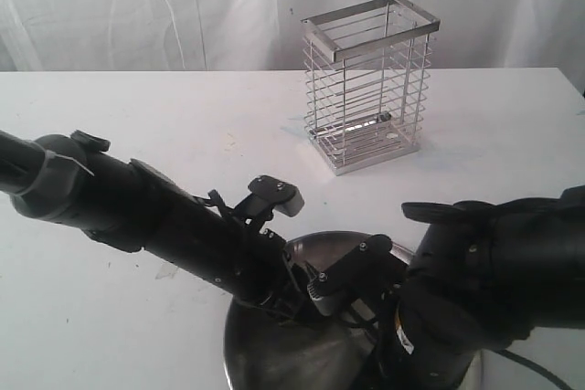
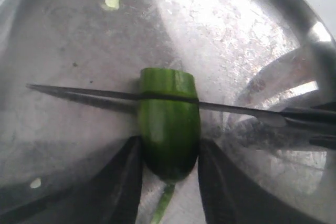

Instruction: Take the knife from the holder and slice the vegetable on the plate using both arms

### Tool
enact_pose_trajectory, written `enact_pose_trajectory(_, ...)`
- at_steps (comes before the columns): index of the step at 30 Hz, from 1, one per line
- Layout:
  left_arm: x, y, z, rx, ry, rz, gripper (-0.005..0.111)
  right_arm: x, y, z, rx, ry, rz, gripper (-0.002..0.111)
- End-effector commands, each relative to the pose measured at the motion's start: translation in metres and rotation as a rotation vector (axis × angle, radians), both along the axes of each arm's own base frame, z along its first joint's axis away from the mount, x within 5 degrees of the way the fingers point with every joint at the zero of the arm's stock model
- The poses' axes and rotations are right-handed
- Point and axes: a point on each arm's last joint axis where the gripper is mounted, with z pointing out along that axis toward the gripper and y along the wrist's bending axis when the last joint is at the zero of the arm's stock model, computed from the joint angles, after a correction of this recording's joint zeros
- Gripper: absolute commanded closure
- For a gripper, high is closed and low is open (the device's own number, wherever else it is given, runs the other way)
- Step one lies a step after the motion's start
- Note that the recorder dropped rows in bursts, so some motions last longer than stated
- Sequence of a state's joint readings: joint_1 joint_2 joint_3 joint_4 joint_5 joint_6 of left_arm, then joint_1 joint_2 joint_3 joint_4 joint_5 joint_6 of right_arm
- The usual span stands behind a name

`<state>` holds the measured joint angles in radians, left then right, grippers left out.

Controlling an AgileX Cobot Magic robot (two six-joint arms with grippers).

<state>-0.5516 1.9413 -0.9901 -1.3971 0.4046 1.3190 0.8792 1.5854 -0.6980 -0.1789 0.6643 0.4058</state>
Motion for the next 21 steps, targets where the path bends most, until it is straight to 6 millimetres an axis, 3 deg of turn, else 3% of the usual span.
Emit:
enact_pose_trajectory(1, -0.0010, -0.0035, 0.0004, -0.027, 0.019, 0.023, 0.067, -0.0012, 0.0014, 0.0048, -0.034, 0.025, 0.062, 0.108)
enact_pose_trajectory(21, 0.0014, -0.0034, 0.0007, -0.035, 0.040, 0.079, 0.067, -0.0093, -0.0008, 0.0042, -0.059, 0.115, 0.083, 0.108)
